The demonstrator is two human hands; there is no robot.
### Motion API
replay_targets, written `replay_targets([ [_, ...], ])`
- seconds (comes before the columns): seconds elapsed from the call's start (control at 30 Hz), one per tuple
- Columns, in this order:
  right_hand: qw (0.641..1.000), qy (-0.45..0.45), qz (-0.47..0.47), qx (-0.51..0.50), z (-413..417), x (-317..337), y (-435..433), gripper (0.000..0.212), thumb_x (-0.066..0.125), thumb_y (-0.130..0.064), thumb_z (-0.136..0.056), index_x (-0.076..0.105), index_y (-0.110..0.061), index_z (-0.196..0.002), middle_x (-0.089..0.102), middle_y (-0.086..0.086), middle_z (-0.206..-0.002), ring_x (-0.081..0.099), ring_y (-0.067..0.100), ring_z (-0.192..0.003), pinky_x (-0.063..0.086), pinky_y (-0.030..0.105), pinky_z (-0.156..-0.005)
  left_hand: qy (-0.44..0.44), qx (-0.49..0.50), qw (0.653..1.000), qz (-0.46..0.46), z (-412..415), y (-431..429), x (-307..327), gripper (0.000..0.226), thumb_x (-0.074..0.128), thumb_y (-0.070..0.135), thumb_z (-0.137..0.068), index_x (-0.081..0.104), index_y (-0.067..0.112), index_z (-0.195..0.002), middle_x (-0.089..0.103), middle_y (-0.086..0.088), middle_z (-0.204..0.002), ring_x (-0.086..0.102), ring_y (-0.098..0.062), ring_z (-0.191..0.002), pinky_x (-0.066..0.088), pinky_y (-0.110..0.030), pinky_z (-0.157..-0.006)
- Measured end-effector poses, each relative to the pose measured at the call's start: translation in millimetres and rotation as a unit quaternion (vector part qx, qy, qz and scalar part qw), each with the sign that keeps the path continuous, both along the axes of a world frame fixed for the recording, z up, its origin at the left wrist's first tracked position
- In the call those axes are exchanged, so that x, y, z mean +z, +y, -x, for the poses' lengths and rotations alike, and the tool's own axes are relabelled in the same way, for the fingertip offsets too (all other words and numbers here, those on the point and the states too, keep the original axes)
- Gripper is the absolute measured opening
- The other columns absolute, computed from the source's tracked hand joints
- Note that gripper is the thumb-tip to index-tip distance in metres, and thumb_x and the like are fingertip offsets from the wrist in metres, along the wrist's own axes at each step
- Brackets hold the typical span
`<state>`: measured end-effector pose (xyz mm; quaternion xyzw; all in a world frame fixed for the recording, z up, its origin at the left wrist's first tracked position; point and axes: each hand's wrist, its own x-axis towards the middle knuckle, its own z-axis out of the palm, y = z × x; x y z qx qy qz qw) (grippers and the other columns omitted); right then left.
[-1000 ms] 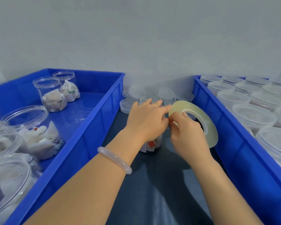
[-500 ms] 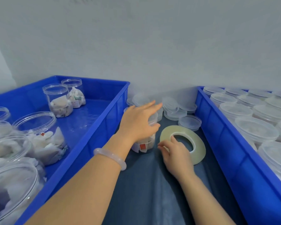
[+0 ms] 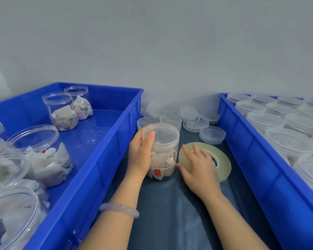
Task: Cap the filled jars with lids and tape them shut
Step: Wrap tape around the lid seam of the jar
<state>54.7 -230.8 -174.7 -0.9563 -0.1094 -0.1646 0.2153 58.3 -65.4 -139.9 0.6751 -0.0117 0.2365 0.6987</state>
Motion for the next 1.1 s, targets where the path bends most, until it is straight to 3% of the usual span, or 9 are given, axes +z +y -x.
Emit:
replay_targets([
  [0.1,0.954,-0.057,-0.291,0.044,9.7,19.9,6.0,0.042,0.061,-0.022,-0.089,0.054,-0.023,-0.131,0.042,-0.012,-0.142,0.039,0.009,-0.134,0.025,0.004,-0.1,0.001,0.015,0.999,0.038,5.5,-5.2,1.4,0.015,0.055,0.021,-0.094,0.068,0.019,-0.102,0.07,0.022,-0.083,0.061,0.013,-0.082,0.044,-0.004,-0.068],
  [0.2,0.86,0.01,-0.496,0.118,17.5,53.9,38.7,0.061,0.052,-0.055,-0.084,0.043,-0.028,-0.138,0.045,-0.026,-0.132,0.043,-0.02,-0.116,0.03,-0.006,-0.085,-0.01,0.043,0.997,0.069,11.6,-22.7,0.4,0.037,0.056,0.054,-0.073,0.062,0.024,-0.095,0.067,0.009,-0.093,0.062,0.001,-0.085,0.046,-0.011,-0.071],
  [0.33,0.838,-0.007,-0.543,0.051,9.7,77.4,60.4,0.091,0.037,-0.077,-0.064,0.049,-0.021,-0.134,0.055,-0.017,-0.125,0.051,-0.007,-0.11,0.037,-0.003,-0.082,0.003,0.107,0.993,0.049,15.6,-27.6,9.8,0.066,0.041,0.07,-0.071,0.051,0.005,-0.077,0.054,-0.004,-0.078,0.049,-0.008,-0.066,0.042,-0.019,-0.063],
  [0.47,0.837,0.015,-0.545,0.054,2.8,76.4,56.5,0.046,0.037,-0.069,-0.072,0.062,-0.032,-0.083,0.071,-0.009,-0.091,0.062,-0.003,-0.087,0.052,0.037,-0.087,0.04,-0.034,0.998,0.025,-3.5,-9.0,41.6,0.062,0.04,0.071,-0.085,0.06,0.012,-0.088,0.061,0.006,-0.093,0.057,-0.006,-0.088,0.046,-0.027,-0.087],
  [0.57,0.835,-0.022,-0.545,0.07,-2.3,69.9,55.8,0.054,0.04,-0.066,-0.086,0.068,-0.02,-0.085,0.07,-0.01,-0.083,0.064,0.001,-0.084,0.05,0.024,-0.078,0.035,-0.143,0.989,-0.012,-6.2,-15.5,46.8,0.065,0.043,0.067,-0.084,0.072,0.013,-0.104,0.071,0.0,-0.107,0.064,-0.012,-0.106,0.044,-0.037,-0.102],
  [0.73,0.844,-0.009,-0.527,0.095,-12.2,68.6,52.9,0.049,0.045,-0.056,-0.089,0.054,-0.009,-0.077,0.069,-0.004,-0.08,0.064,0.013,-0.079,0.049,0.029,-0.074,0.021,-0.106,0.993,0.047,-9.7,-11.0,36.8,0.048,0.043,0.052,-0.084,0.07,0.019,-0.06,0.074,-0.001,-0.079,0.069,-0.015,-0.082,0.048,-0.032,-0.083],
  [0.87,0.828,0.034,-0.543,0.134,-10.7,66.2,47.9,0.044,0.049,-0.058,-0.084,0.058,-0.017,-0.099,0.068,-0.02,-0.094,0.06,-0.01,-0.088,0.044,0.006,-0.072,-0.014,-0.126,0.992,-0.001,-9.9,-8.4,32.0,0.038,0.044,0.048,-0.085,0.067,0.023,-0.103,0.07,0.01,-0.101,0.063,-0.003,-0.102,0.047,-0.023,-0.089],
  [0.97,0.84,0.042,-0.53,0.104,-7.2,63.3,51.2,0.066,0.048,-0.067,-0.081,0.05,-0.019,-0.127,0.056,-0.012,-0.124,0.052,-0.002,-0.111,0.043,0.007,-0.084,-0.02,-0.107,0.994,0.012,-7.2,-12.8,27.8,0.042,0.046,0.05,-0.083,0.064,0.026,-0.112,0.067,0.013,-0.111,0.06,0.003,-0.108,0.047,-0.02,-0.092],
  [1.1,0.816,-0.046,-0.574,0.053,-3.1,60.4,60.5,0.048,0.043,-0.045,-0.087,0.064,-0.002,-0.086,0.066,0.01,-0.087,0.057,0.016,-0.077,0.048,0.025,-0.07,-0.024,-0.007,0.999,0.036,-3.3,-20.0,27.0,0.033,0.045,0.045,-0.084,0.069,0.024,-0.091,0.073,0.007,-0.087,0.066,-0.006,-0.089,0.051,-0.023,-0.078],
])
